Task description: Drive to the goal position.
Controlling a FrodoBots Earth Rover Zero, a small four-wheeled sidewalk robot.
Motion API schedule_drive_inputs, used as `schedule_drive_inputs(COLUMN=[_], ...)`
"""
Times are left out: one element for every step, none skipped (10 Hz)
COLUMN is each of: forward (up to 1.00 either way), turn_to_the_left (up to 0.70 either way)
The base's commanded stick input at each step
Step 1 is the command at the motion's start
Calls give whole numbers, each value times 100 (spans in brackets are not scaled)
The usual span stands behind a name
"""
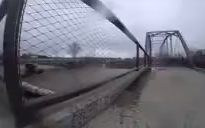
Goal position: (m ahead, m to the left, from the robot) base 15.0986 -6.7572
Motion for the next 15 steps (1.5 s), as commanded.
schedule_drive_inputs(forward=[0, 3, 1, 0, 0, 0, 0, 0, 3, 2, 0, 0, 2, 4, 4], turn_to_the_left=[-63, -64, -64, -64, -64, -64, -64, -65, -50, -17, 0, 0, 0, 0, -6])
